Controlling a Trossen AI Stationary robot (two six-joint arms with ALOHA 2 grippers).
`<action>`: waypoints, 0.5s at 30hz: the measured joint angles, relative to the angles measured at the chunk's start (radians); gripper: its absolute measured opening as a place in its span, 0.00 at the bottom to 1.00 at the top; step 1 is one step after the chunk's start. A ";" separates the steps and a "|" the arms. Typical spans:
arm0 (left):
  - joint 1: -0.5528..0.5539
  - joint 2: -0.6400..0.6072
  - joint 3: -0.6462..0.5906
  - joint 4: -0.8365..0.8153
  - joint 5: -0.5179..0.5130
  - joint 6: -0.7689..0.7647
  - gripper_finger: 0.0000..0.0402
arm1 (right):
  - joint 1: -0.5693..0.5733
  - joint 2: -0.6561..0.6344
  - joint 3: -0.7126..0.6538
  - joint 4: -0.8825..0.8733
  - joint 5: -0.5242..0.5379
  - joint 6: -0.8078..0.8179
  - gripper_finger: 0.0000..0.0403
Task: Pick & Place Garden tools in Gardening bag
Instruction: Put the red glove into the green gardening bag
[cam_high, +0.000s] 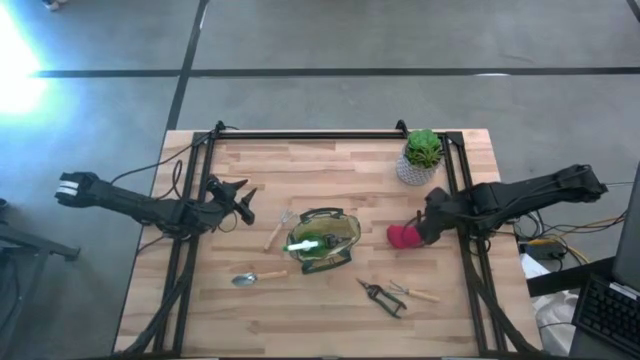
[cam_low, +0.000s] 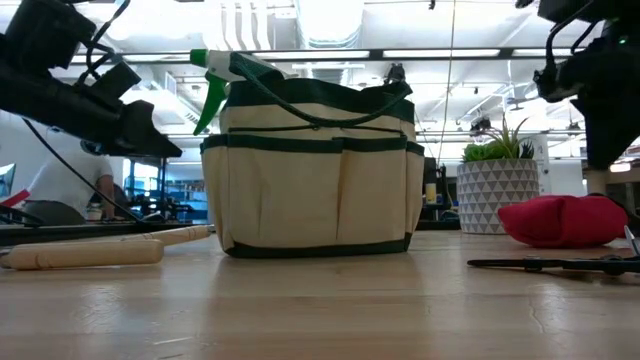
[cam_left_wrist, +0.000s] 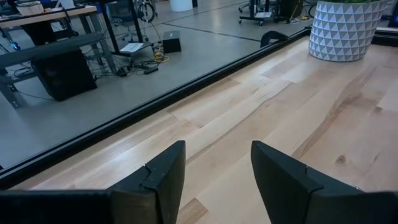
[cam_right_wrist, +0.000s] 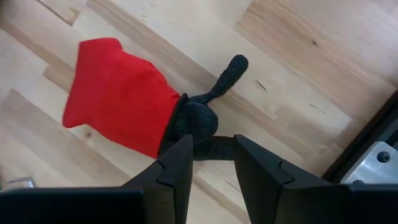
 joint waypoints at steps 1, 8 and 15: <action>0.000 0.000 0.000 0.000 0.000 0.000 0.46 | 0.000 0.009 0.000 0.001 0.000 0.000 0.27; 0.000 0.000 0.000 0.000 0.000 0.000 0.46 | 0.000 0.054 0.000 0.005 -0.002 0.000 0.29; 0.000 0.000 0.000 0.000 0.000 0.000 0.46 | 0.000 0.060 -0.020 0.052 -0.024 -0.002 0.30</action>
